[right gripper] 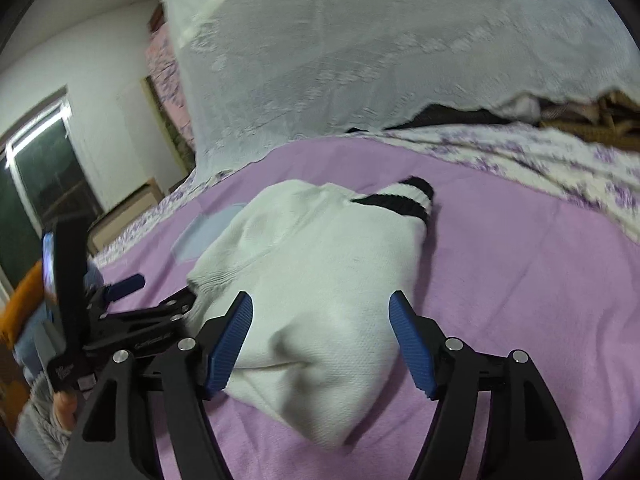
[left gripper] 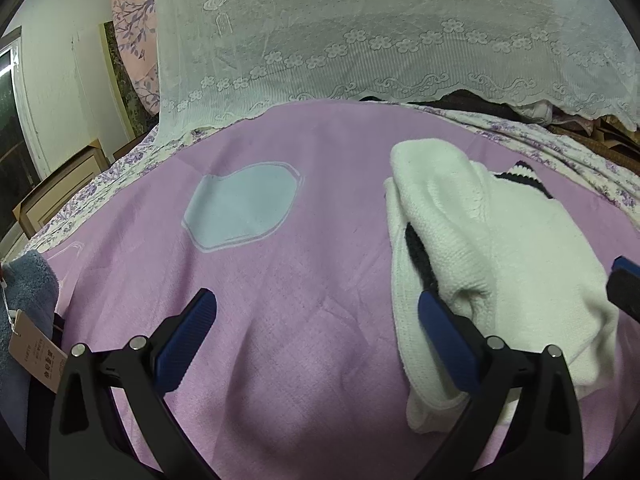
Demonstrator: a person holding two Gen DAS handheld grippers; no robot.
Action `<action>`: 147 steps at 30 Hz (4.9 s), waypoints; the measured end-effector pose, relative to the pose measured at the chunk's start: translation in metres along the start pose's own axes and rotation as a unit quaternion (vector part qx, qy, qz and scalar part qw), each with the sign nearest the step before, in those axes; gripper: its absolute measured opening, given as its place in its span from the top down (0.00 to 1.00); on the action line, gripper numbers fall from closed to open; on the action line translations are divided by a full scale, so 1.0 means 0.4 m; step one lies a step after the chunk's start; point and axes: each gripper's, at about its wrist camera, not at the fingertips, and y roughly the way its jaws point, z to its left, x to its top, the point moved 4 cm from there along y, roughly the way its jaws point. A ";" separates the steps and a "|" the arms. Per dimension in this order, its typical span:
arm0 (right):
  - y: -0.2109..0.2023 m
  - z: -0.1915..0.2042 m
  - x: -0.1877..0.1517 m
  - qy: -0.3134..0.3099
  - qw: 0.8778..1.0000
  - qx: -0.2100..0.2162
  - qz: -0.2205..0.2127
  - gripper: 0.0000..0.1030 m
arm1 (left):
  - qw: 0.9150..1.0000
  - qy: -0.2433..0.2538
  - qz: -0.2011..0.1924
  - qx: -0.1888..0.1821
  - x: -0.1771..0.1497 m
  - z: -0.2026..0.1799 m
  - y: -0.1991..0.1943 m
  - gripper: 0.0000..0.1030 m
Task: Fold small clothes
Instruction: 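Grasp the folded sweater with the right tool while the left tool grasps it too, then lift and carry the sweater with both tools toward the striped garment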
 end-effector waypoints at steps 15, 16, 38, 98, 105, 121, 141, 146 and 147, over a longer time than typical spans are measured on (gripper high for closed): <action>0.054 -0.160 -0.002 0.177 0.980 0.083 0.029 0.28 | 0.952 -0.130 0.058 -0.271 0.020 0.024 0.001 0.04; 0.067 -0.169 -0.004 0.190 0.977 0.091 0.036 0.28 | 0.950 -0.130 0.069 -0.274 0.018 0.012 0.015 0.04; 0.225 -0.118 0.053 0.147 0.982 0.105 0.058 0.50 | 0.930 -0.105 0.131 -0.327 0.052 -0.130 0.161 0.22; -0.321 -0.284 -0.257 0.180 0.976 0.094 0.078 0.55 | 0.905 -0.074 0.125 -0.400 -0.194 -0.278 -0.196 0.18; -0.307 -0.286 -0.257 0.200 0.971 0.100 0.081 0.54 | 0.896 -0.083 0.169 -0.401 -0.185 -0.283 -0.135 0.04; -0.380 -0.212 -0.203 0.108 0.993 0.036 0.029 0.59 | 0.875 -0.014 0.159 -0.457 -0.238 -0.403 -0.296 0.52; -0.945 -0.480 -0.184 0.112 0.981 -0.107 -0.118 0.59 | 0.824 0.122 0.098 -0.545 -0.197 -0.883 -0.678 0.52; -1.087 -0.551 -0.182 0.117 0.971 -0.144 -0.148 0.59 | 0.803 0.152 0.092 -0.568 -0.193 -1.026 -0.772 0.52; -1.122 -0.568 -0.184 0.118 0.969 -0.153 -0.155 0.59 | 0.800 0.157 0.090 -0.572 -0.193 -1.047 -0.786 0.52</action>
